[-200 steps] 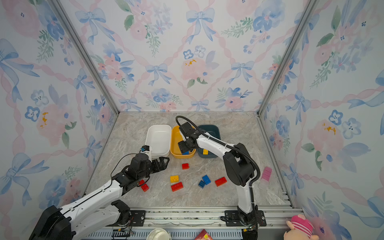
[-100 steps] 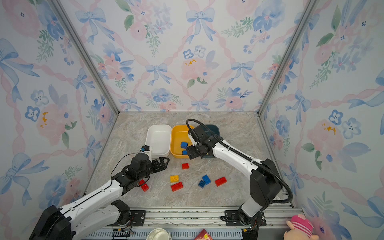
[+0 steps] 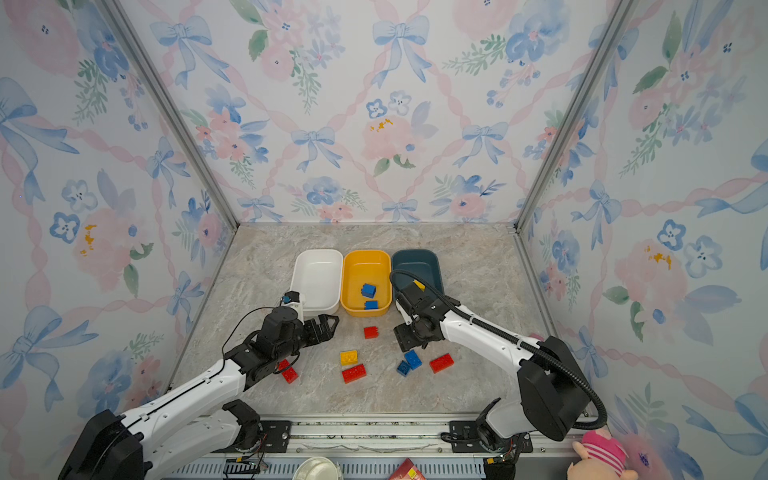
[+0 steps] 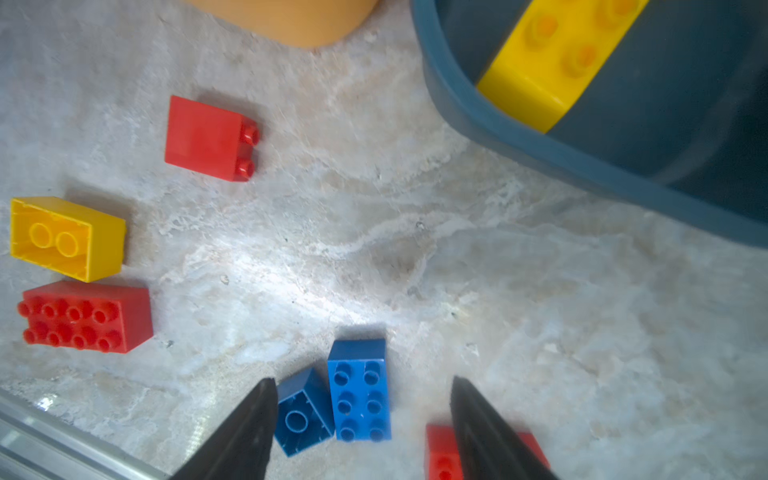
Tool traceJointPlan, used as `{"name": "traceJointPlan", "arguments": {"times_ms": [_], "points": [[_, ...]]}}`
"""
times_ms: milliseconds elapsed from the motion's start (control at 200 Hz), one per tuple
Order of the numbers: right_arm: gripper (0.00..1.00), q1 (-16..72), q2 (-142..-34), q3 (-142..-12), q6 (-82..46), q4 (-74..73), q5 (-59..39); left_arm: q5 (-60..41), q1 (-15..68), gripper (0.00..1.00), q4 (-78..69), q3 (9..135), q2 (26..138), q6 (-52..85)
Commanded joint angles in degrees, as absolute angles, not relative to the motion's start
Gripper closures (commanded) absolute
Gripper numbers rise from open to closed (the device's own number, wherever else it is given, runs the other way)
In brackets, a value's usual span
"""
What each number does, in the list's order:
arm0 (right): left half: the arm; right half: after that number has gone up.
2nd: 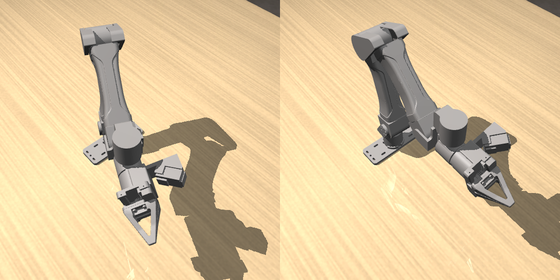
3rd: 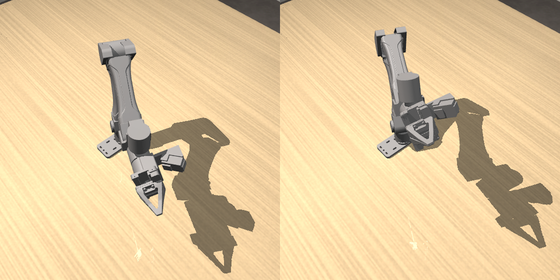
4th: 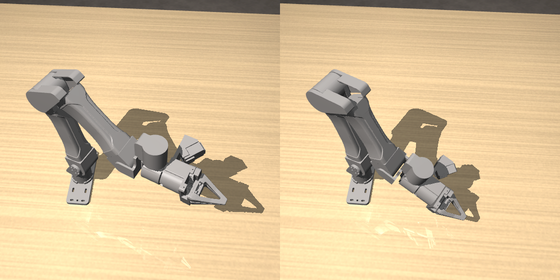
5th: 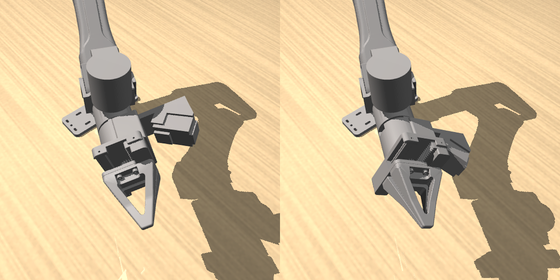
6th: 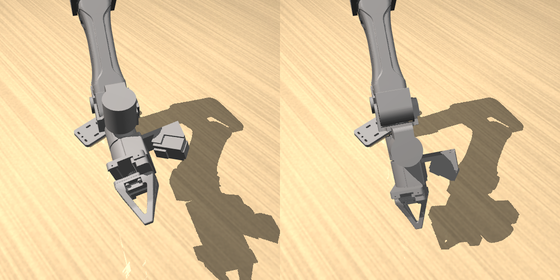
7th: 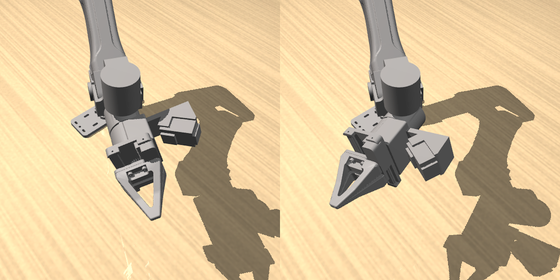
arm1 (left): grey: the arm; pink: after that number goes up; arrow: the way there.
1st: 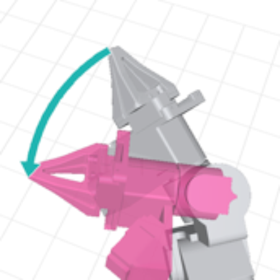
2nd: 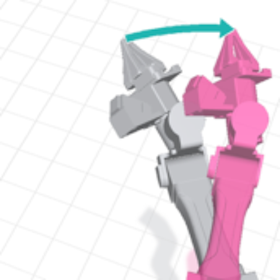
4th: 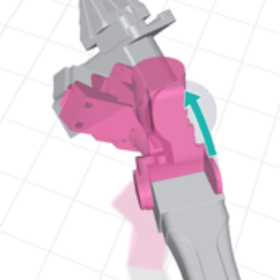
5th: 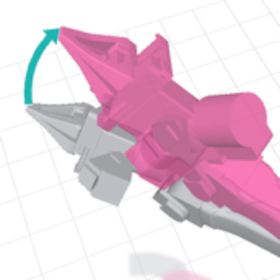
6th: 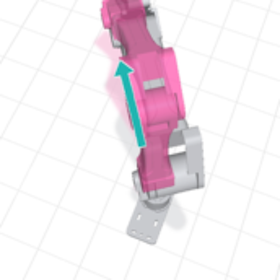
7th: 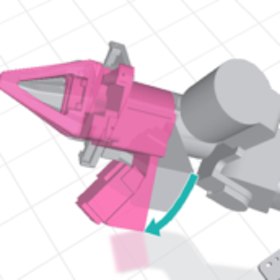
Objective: Sort the legos into containers by color
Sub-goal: 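Lower the right gripper onto the blue 2x4 brick and grasp it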
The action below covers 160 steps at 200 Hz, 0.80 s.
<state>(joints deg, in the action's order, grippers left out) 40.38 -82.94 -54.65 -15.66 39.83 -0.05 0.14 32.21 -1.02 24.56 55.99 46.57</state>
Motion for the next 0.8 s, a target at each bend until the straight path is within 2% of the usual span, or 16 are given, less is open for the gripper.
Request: {"name": "traceJointPlan", "arguments": {"times_ms": [0,570,795], "points": [[0.34,41.19,-82.93,-52.69,-16.61,38.9,2.05,0.11,31.86,0.02,-0.09,25.6,56.42,45.53],[0.35,44.39,-88.97,-51.11,-17.82,36.61,5.0,-0.17,31.88,0.02,0.17,26.3,57.1,45.46],[0.39,44.97,-90.26,-50.77,-17.93,36.7,5.54,-0.11,31.86,0.02,0.17,26.12,57.03,45.53]]}}
